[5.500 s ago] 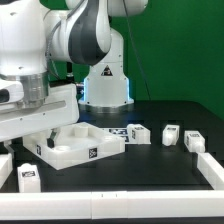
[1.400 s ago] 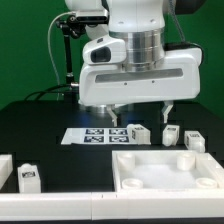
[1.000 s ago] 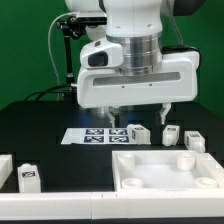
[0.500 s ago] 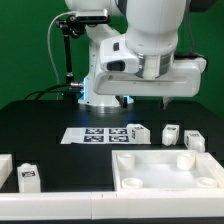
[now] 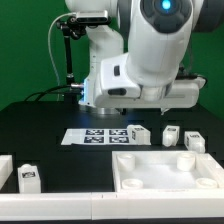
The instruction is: Assemble one leg
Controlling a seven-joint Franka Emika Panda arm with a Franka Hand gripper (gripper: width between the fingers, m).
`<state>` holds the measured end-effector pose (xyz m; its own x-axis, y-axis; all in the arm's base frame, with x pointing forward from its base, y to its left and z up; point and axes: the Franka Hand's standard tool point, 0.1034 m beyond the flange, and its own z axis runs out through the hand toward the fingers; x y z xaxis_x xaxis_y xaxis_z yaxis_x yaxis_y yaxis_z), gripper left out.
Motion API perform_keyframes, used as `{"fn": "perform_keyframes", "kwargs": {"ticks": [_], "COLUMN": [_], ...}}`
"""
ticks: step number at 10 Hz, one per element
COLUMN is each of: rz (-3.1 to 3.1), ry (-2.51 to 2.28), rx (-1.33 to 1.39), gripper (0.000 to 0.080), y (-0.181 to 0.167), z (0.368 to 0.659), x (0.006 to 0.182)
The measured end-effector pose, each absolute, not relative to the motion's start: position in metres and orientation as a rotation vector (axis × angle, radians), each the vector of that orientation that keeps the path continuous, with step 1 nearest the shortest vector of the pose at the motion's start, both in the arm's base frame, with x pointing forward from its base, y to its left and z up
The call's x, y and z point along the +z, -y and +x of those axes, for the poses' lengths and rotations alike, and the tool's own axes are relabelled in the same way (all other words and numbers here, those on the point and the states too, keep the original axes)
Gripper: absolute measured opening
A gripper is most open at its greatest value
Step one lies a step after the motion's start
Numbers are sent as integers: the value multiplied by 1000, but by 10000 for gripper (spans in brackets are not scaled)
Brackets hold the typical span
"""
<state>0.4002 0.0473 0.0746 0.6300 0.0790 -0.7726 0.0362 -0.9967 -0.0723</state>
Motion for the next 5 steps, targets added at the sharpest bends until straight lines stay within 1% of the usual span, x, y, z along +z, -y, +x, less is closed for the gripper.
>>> {"fn": "perform_keyframes", "kwargs": {"ticks": [4,5], "rz": [-2780,-2788], "ry": [107,79], "rx": [1344,1370], "gripper": [649,649], "y": [-47,-50], "z": [396,388], "x": [71,62]}}
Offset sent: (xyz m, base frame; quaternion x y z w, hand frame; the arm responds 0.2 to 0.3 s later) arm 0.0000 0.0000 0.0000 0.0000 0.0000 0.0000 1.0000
